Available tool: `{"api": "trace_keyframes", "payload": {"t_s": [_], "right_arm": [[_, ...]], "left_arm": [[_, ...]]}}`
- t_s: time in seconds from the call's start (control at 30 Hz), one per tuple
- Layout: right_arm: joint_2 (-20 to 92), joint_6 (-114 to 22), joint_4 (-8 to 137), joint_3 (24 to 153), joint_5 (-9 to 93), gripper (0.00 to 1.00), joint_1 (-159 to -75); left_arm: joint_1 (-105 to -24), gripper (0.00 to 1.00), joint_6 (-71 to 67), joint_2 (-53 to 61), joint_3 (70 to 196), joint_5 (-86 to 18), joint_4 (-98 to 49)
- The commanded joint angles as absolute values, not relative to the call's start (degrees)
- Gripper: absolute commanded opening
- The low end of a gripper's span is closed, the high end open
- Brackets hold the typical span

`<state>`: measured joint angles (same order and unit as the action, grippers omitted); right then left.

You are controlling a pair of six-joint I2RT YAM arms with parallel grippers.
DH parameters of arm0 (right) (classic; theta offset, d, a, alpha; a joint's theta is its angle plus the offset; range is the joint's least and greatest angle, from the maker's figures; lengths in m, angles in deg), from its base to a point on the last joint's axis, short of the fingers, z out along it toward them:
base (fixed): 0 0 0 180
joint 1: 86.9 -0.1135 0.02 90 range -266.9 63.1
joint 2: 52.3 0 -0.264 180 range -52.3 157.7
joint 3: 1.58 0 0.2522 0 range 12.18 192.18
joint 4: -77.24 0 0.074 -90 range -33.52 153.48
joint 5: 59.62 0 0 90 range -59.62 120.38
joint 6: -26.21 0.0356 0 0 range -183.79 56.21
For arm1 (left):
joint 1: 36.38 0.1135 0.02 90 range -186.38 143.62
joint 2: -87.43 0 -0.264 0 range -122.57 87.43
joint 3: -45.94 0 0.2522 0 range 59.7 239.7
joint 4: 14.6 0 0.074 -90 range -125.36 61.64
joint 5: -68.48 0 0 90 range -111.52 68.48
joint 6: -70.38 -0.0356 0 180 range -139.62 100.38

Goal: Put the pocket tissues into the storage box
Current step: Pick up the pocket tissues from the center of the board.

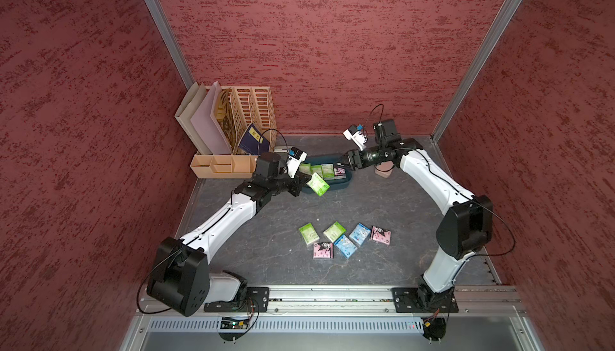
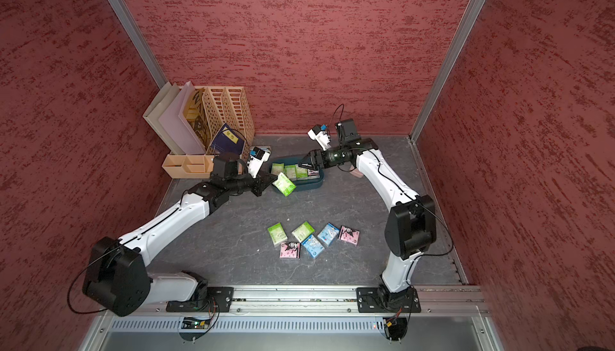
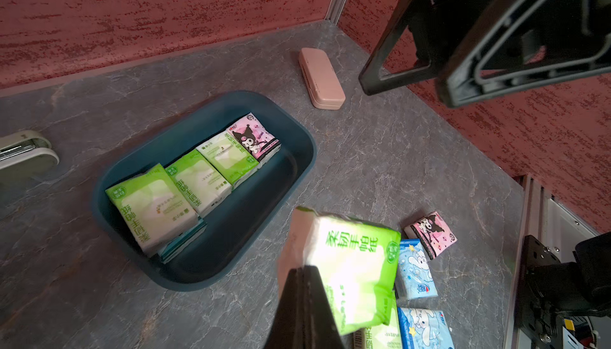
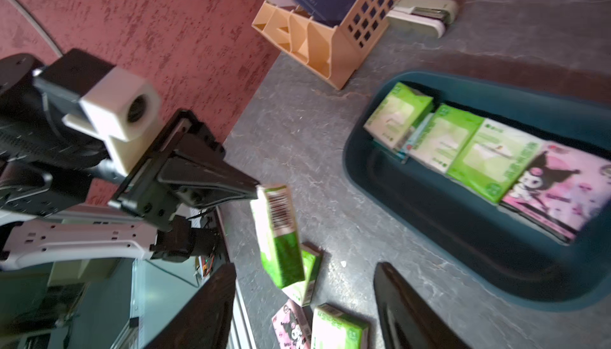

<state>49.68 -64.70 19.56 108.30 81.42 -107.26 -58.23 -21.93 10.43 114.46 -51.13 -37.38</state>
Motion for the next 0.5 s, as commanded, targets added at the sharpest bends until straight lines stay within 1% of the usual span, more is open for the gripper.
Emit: {"api": "trace_keyframes", "payload": {"t_s": [0.0, 0.2, 0.47], "right_arm": [[50.87, -71.38, 11.83, 110.78, 82.44, 0.69, -110.42], [52.69, -71.62, 12.72, 110.49, 79.43, 0.68, -114.4], [55.28, -70.47, 13.35, 112.12, 73.67, 0.67, -117.0]], "left_arm": [[-58.09, 0.0, -23.41, 10.08, 116.6, -54.49, -37.4], [-58.0, 0.0, -22.84, 10.53, 116.89, -55.31, -37.88], [-57.96, 0.0, -22.17, 10.96, 116.67, -55.54, -37.18]]}}
